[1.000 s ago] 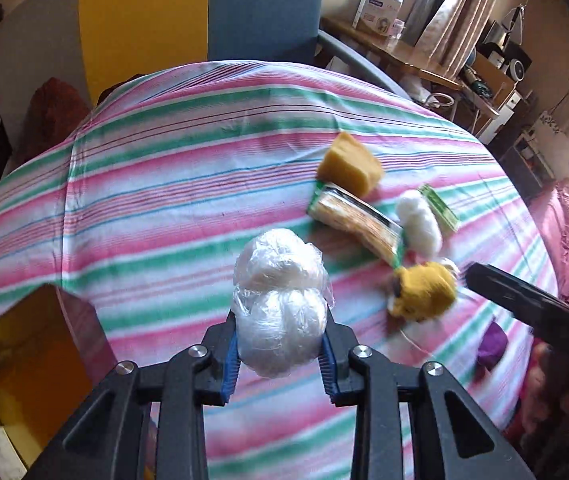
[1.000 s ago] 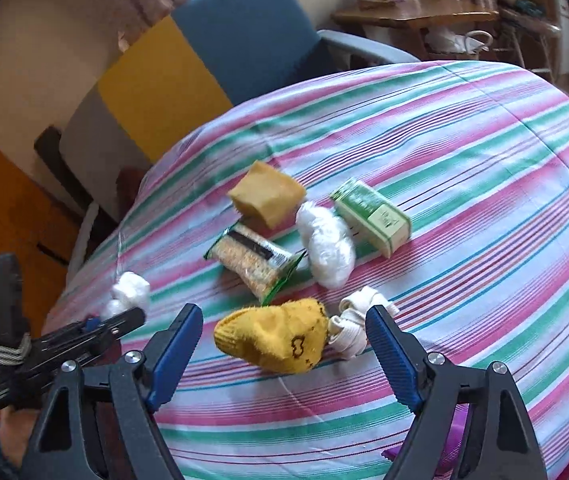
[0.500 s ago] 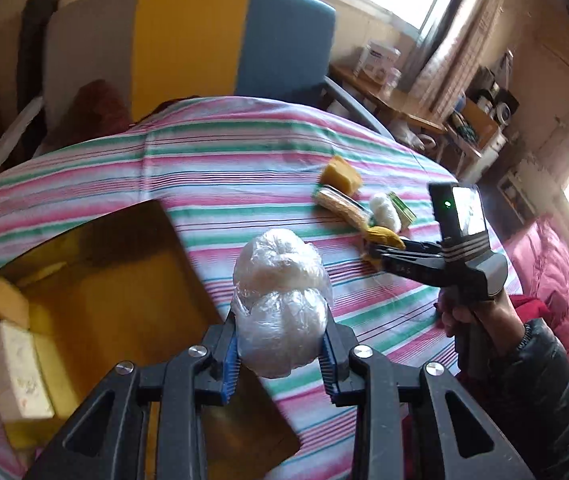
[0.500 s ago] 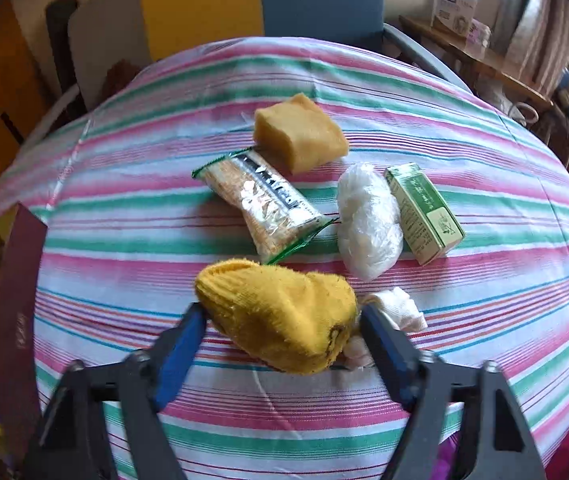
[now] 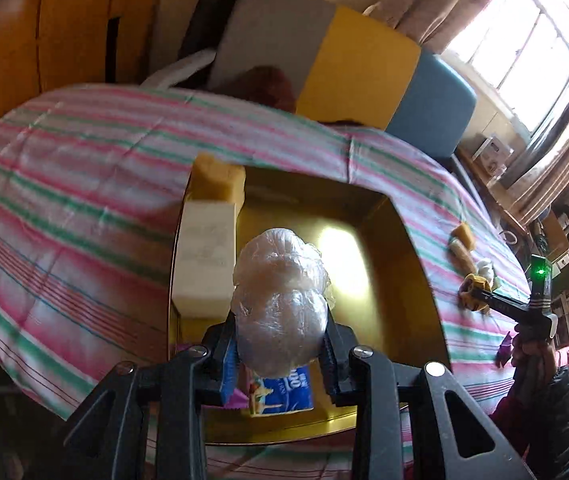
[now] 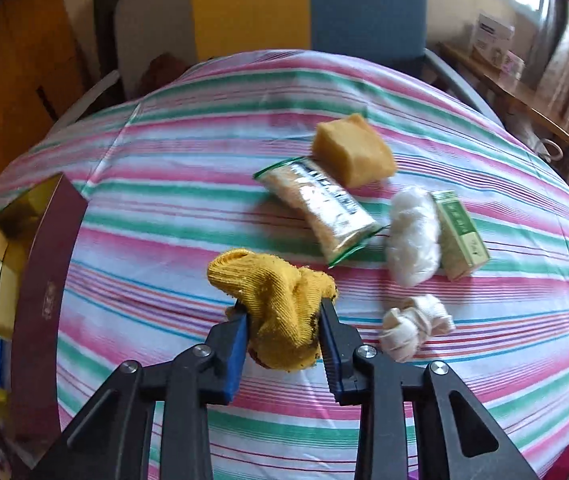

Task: Organize objects
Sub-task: 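Carry the wrapped ball toward the gold tray with the left gripper while the right gripper grasps the yellow sock, then lower the wrapped ball into the gold tray and open the left gripper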

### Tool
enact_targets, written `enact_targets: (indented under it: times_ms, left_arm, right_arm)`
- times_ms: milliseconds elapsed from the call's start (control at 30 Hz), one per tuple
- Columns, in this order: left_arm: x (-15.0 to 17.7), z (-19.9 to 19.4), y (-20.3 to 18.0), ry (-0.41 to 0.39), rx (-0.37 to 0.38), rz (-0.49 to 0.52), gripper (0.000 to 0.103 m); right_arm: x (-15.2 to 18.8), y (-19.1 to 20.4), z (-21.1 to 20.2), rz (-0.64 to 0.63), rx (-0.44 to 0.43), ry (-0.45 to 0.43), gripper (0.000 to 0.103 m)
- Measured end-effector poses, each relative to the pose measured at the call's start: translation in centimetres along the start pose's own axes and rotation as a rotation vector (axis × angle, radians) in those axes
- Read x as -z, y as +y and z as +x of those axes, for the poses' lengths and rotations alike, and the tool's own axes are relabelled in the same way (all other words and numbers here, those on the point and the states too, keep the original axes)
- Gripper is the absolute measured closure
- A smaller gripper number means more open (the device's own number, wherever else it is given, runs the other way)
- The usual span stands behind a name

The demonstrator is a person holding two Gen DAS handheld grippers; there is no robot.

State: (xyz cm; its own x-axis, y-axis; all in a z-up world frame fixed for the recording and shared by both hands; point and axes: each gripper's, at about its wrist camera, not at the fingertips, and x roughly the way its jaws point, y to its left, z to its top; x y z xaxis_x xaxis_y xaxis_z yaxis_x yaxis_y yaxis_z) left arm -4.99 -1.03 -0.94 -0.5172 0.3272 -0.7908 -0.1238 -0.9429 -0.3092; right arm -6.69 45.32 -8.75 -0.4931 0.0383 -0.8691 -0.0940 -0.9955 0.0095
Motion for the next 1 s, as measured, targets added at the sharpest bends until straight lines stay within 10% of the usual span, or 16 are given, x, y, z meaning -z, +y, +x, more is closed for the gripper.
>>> enact_targets:
  times_ms: [633, 1000]
  left_arm:
    - [-8.8, 15.3, -1.0, 0.129, -0.139, 0.027, 0.069]
    - [-9.1, 14.1, -1.7, 0.090, -0.167, 0.058, 0.045]
  right_arm:
    - [0.1, 0.4, 0.4, -0.020, 0.025, 0.011, 0.070]
    - [-0.1, 0.5, 0.6, -0.018, 0.027, 0.019, 0.069]
